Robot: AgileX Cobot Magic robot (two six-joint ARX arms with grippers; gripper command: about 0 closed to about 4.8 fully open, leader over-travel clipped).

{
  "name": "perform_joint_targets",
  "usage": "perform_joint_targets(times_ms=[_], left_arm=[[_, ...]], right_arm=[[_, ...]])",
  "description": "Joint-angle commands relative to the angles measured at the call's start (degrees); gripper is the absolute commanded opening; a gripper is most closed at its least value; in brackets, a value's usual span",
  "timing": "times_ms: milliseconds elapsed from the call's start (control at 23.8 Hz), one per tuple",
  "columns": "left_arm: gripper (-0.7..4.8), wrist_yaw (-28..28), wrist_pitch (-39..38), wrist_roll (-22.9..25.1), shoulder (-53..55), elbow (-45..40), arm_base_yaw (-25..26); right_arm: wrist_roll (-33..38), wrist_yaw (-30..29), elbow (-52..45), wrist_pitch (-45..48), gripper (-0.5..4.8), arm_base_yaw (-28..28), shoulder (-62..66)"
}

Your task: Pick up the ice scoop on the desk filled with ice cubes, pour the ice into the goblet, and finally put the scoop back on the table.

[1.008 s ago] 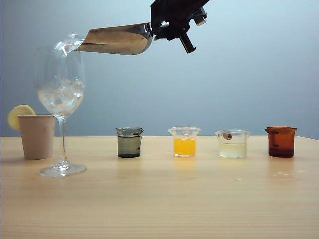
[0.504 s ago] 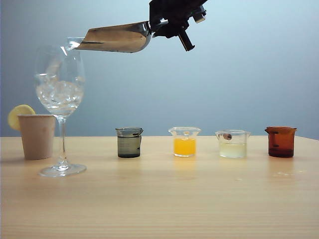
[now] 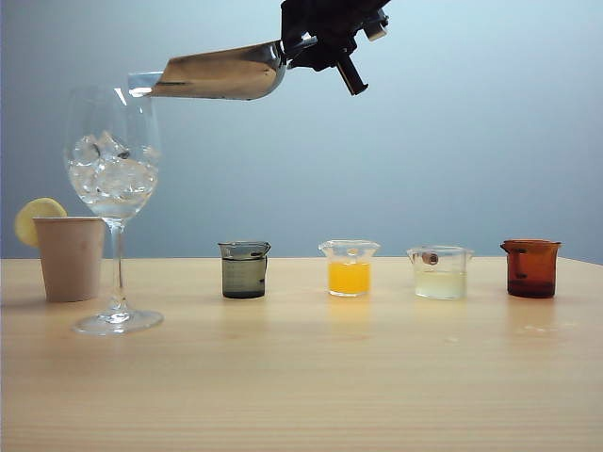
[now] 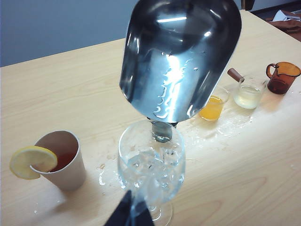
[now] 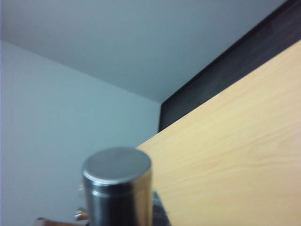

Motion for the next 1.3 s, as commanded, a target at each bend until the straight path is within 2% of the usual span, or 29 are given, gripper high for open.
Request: perform_joint_targets(times_ms=[42, 336, 546, 756, 966, 1302], left_arm=[[-0.05, 0.3, 0.6, 0.0, -0.1, 0.2, 0.1], [-0.05, 0.3, 0.6, 0.0, -0.1, 0.2, 0.1], [-0.05, 0.3, 0.6, 0.0, -0.1, 0.2, 0.1], [-0.05, 0.3, 0.6, 0.0, -0.1, 0.2, 0.1], [-0.05, 0.3, 0.6, 0.0, -0.1, 0.2, 0.1], [-0.05, 0.3, 0.6, 0.0, -0.1, 0.2, 0.1]], right_arm=[[8.2, -3.1, 0.2, 1.3, -0.07, -1.8, -0.6], [8.0, -5.6, 0.1, -1.9, -0.07, -6.7, -2.6], [4.8, -10.4, 0.0, -6.4, -0.07, -12.2, -6.0], [-0.1, -10.6, -0.6, -13.6, -0.07, -18.4, -10.8], [0.8, -11.0, -17.5, -8.2, -0.07, -27.8, -23.1], [0.7, -16.2, -37.8, -4.8, -0.07, -42.2, -35.7]])
